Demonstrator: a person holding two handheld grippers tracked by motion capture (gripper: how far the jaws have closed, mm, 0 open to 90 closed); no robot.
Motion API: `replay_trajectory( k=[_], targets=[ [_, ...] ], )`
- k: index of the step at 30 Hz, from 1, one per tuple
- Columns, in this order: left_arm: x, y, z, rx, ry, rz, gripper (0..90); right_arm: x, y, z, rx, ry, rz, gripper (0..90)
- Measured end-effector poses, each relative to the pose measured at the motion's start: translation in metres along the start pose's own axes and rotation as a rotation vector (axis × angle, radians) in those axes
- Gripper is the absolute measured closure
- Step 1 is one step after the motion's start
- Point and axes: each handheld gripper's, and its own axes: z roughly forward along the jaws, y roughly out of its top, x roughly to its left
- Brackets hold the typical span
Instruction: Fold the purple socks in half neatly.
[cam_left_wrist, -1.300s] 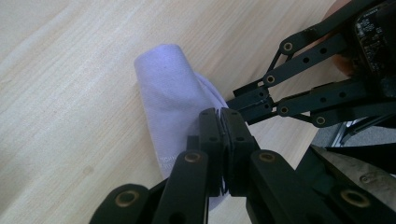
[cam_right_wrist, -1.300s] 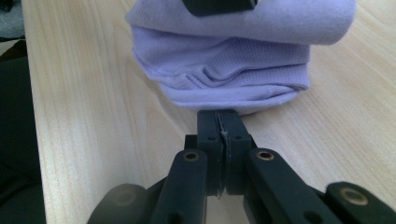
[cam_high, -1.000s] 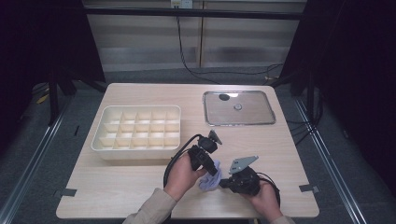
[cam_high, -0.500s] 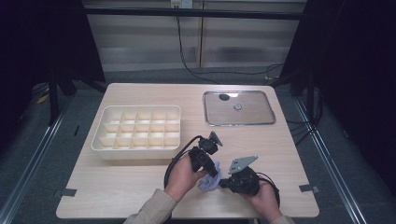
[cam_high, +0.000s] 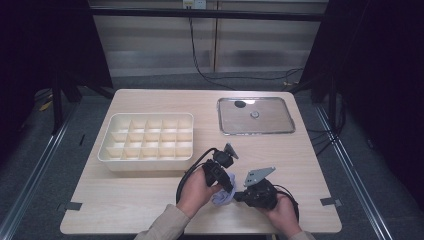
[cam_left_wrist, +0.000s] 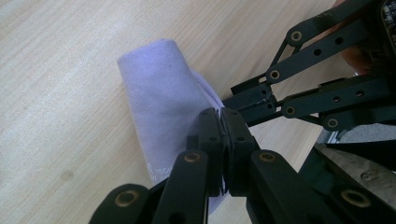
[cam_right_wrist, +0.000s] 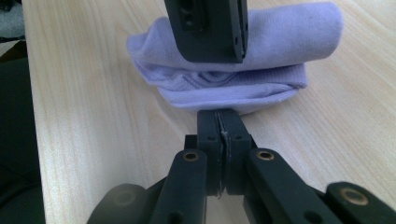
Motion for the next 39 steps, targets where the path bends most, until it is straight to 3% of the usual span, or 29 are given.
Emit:
replay_trajectory(
  k=[27, 30, 39],
  targets=[
    [-0.001, -0.003, 0.017, 0.003, 0.002, -0.008, 87.8, 0.0, 0.001, 0.001, 0.0, 0.003, 0.001, 88.0],
    [0.0, -0.002, 0.017, 0.008, 0.001, 0.014, 87.8, 0.0, 0.0, 0.0, 0.0, 0.003, -0.001, 88.0],
    [-0.003, -0.002, 0.021, 0.007, 0.02, 0.029, 88.0, -0.002, -0.002, -0.002, 0.004, 0.002, 0.007, 88.0]
  ],
)
